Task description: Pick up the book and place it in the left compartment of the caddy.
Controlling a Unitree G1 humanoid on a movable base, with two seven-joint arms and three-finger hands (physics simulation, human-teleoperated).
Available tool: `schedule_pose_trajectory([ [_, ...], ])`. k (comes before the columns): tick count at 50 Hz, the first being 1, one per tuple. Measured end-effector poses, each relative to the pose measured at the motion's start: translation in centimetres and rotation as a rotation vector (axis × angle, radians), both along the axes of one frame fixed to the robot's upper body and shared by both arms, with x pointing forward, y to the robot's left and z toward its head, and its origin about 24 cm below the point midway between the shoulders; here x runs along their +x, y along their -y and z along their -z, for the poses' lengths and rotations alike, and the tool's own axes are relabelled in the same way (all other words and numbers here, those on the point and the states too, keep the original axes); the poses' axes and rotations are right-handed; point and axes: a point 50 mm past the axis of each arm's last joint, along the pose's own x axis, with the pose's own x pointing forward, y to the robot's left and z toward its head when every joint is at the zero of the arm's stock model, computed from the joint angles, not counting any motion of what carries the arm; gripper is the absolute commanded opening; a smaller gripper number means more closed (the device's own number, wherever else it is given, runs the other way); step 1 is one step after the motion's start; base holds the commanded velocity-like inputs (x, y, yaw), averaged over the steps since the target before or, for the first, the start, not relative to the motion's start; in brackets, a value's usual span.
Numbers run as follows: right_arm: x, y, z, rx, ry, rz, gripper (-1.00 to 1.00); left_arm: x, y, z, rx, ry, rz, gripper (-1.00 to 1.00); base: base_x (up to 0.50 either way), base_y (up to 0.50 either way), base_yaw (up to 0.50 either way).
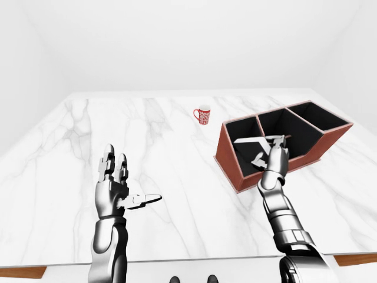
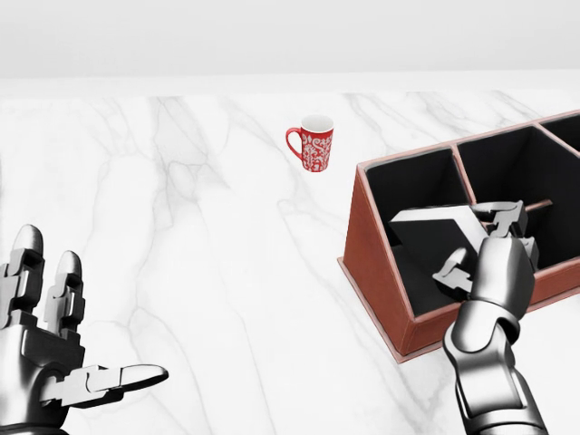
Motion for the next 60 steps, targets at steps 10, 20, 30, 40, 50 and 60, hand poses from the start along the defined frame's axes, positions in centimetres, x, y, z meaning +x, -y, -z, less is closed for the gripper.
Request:
schedule_pose_trajectory([
  [10, 0.5, 0.2, 0.8, 0.002, -0.057, 0.003, -1.0, 0.0, 0.0, 0.0, 0.001, 0.001, 0.0, 1.0, 0.0, 0.0, 0.0],
  [20, 0.8, 0.4, 1.4, 0.018, -0.094, 0.014, -0.99, 0.0, 0.0, -0.1, 0.002, 0.004, -0.001, 1.0, 0.0, 0.0, 0.0],
  [30, 1.0, 0.6, 1.4, 0.028, -0.104, 0.019, -0.97, 0.0, 0.0, -0.1, 0.002, 0.002, -0.001, 1.0, 0.0, 0.0, 0.0],
  [40, 1.3, 0.6, 0.7, 0.007, -0.083, 0.012, 1.0, 0.0, 0.0, 0.0, 0.001, 0.001, -0.001, 1.0, 0.0, 0.0, 0.0],
  [50, 1.5, 0.5, 0.2, -0.01, -0.066, 0.007, 1.0, 0.0, 0.0, 0.0, 0.001, 0.0, -0.001, 1.0, 0.0, 0.0, 0.0],
  [60, 1.5, 0.4, 0.0, -0.018, -0.055, 0.002, 1.0, -0.1, 0.0, -0.1, 0.001, 0.003, -0.002, 1.0, 0.0, 0.0, 0.0],
])
